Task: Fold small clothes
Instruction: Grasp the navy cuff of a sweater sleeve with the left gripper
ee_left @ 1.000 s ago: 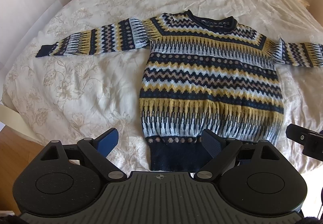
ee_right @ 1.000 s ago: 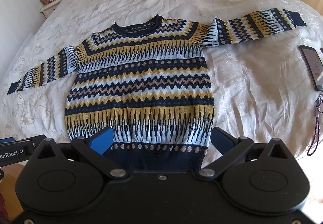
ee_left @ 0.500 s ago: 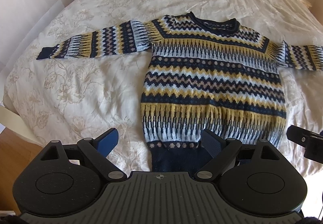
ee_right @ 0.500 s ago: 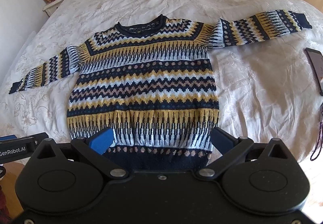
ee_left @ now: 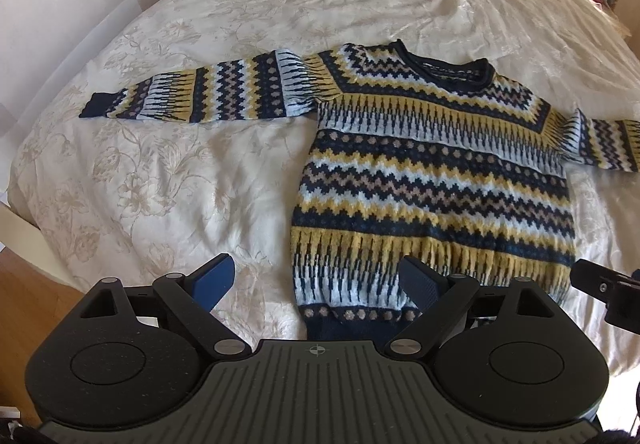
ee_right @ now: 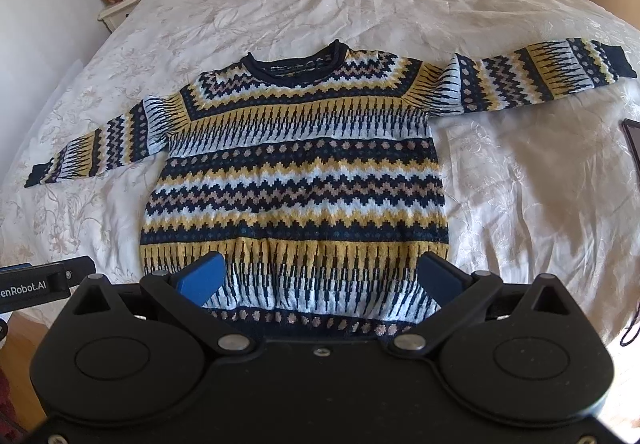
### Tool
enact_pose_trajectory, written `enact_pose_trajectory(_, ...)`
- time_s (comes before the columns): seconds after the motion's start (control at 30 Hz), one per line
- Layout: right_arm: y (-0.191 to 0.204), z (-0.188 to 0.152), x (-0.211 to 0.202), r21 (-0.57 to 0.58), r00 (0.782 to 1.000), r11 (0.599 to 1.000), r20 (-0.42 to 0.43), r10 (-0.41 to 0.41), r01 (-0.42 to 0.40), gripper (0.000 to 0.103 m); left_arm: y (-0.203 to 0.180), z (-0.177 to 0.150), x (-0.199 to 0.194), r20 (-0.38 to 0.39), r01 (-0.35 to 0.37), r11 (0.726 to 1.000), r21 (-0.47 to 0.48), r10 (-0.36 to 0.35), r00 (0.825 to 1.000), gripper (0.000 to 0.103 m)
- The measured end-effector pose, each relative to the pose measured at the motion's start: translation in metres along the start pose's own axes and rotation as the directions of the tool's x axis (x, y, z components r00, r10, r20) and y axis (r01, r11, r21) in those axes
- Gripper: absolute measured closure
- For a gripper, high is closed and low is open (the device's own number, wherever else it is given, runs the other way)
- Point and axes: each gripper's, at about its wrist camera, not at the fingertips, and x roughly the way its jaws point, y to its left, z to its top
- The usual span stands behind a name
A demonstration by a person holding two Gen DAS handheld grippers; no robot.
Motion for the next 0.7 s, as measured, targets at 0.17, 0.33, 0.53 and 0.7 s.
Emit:
enact_pose_trajectory(0.17, 0.015, 0.019, 0.022, -0.002, 1.0, 1.0, -0.013, 0.016, -0.016, 0.001, 0.022, 0.021, 0.019, -0.008, 0.006, 0.999, -0.034, -0.006, 1.0, 0.013)
enact_pose_trajectory(0.33, 0.037, 0.046, 0.037, -0.001, 0.997, 0.998, 0.032, 0.064, -0.064, 0.001, 0.06, 0.048, 0.042, 0.026, 0.025, 0.993, -0.117, -0.022, 0.999, 0.014)
enact_pose_trajectory(0.53, 0.062, 0.078, 0.052, -0.047, 0.982, 0.989, 0.119, 0.146, -0.141, 0.001, 0.131, 0.082, 0.088, 0.084, 0.079, 0.966, -0.245, -0.06, 0.995, 0.014)
enact_pose_trajectory(0.7, 0.08, 0.097, 0.069, -0.1, 0.981, 0.986, 0.127, 0.148, -0.136, 0.001, 0.199, 0.105, 0.128, 0.103, 0.093, 0.928, -0.36, -0.059, 0.993, 0.014)
